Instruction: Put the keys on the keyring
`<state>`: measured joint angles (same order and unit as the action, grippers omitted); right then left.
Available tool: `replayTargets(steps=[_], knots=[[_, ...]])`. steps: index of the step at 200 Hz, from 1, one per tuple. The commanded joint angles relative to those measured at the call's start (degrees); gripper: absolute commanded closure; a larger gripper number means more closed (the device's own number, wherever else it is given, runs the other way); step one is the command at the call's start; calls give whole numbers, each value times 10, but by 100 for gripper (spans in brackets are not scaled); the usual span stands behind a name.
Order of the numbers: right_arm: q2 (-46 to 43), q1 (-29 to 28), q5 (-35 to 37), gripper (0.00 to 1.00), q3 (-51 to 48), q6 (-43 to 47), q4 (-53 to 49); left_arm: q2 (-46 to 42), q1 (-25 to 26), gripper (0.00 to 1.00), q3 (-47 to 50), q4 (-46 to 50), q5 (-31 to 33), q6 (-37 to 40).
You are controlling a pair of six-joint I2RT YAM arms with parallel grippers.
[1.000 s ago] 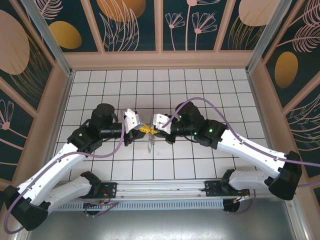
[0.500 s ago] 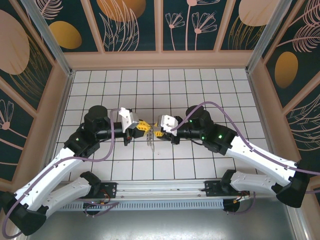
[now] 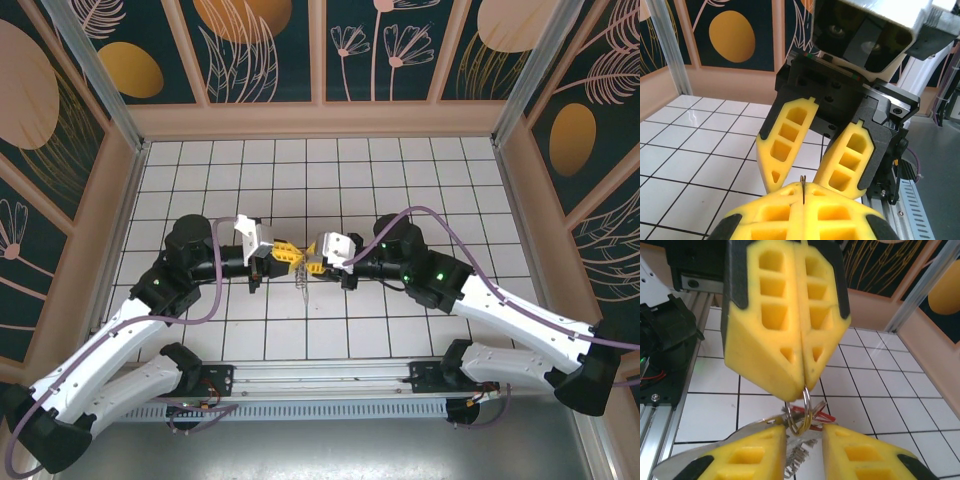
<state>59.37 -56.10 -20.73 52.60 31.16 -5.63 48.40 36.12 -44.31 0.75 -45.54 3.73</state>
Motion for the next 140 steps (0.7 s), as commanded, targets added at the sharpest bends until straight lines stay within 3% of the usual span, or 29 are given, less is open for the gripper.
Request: replayTargets(steps=[1,48,140], knots=[[-8,-7,-17,79,-10,2,39,-9,0,100,8,-45,-22,-17],[-2,-11,-18,91,-12,4,43,-18,-1,100,22,-77,-35,-39],[24,-41,6,86,-5,18,45,-31,-1,100,47,-148,-47,-89]])
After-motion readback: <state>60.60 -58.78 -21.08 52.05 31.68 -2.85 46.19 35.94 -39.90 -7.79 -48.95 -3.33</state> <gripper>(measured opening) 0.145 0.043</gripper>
